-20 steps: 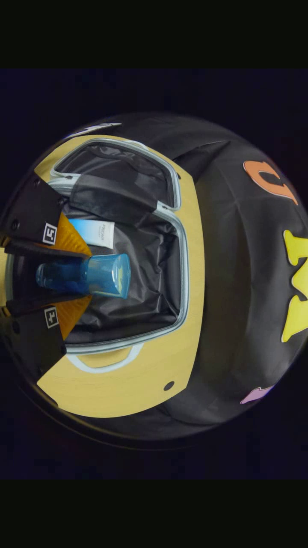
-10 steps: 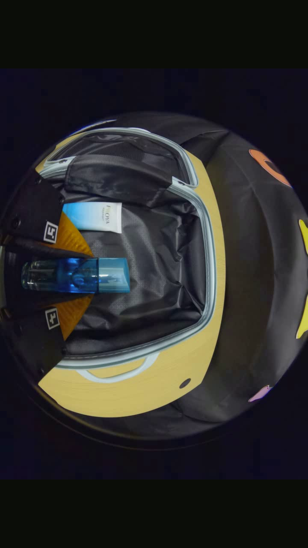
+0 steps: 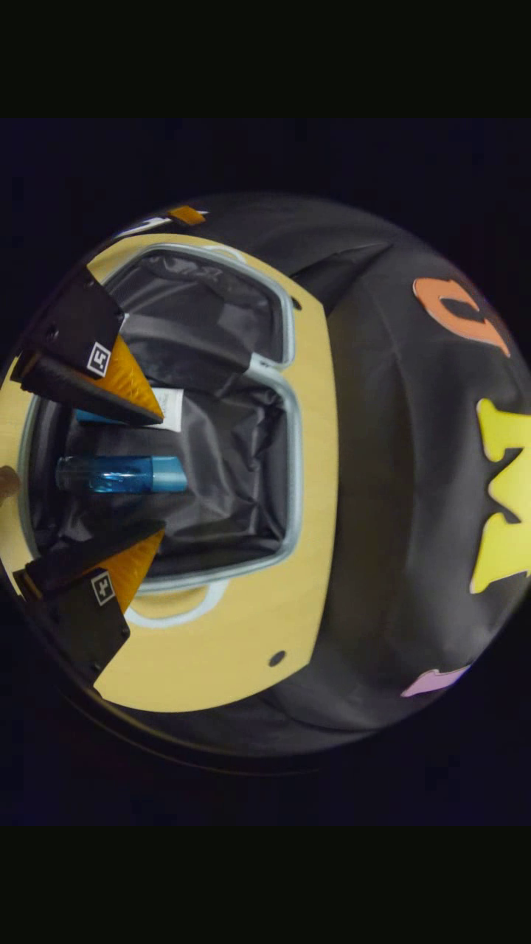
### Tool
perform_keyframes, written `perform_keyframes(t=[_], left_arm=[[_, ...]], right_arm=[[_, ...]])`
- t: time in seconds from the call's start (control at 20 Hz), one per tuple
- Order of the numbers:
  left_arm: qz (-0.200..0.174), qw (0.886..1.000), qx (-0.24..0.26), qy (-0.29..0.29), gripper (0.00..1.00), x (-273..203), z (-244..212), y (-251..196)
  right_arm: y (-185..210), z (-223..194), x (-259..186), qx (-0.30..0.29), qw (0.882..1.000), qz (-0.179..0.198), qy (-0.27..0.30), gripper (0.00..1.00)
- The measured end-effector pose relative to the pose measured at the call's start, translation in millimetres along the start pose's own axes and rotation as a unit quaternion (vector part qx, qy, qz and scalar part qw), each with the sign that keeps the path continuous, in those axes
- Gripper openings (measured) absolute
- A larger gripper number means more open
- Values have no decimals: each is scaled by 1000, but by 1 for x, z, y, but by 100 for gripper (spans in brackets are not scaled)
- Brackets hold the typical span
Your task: First open the suitcase, pack the skin care products into it, and then close the suitcase.
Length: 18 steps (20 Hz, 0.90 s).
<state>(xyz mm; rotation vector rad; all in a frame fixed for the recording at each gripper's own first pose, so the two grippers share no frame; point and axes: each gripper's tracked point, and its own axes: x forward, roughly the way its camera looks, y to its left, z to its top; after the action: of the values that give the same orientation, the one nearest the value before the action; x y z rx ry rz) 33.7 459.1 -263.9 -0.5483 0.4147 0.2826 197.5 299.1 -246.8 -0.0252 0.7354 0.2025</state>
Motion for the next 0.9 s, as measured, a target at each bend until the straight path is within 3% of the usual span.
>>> perform_keyframes(t=[0.3,0.4,0.55,0.6,0.85,0.9], left_arm=[[-17,995,-86,43,96,57,-18,17],[-43,990,-124,56,96,70,-20,7],[-84,973,-202,73,93,88,-23,-10],[-90,969,-220,74,75,91,-24,-12],[-116,956,-261,71,42,108,-26,-18],[-118,954,-267,67,17,111,-26,-18]], right_arm=[[-19,54,-135,-47,993,0,-112,77],[-32,61,-181,-58,989,-7,-139,75],[-56,61,-233,-42,986,-27,-161,75],[-66,61,-248,-35,985,-36,-168,77],[-105,44,-294,3,981,-72,-180,77],[-111,40,-299,4,980,-78,-182,77]])
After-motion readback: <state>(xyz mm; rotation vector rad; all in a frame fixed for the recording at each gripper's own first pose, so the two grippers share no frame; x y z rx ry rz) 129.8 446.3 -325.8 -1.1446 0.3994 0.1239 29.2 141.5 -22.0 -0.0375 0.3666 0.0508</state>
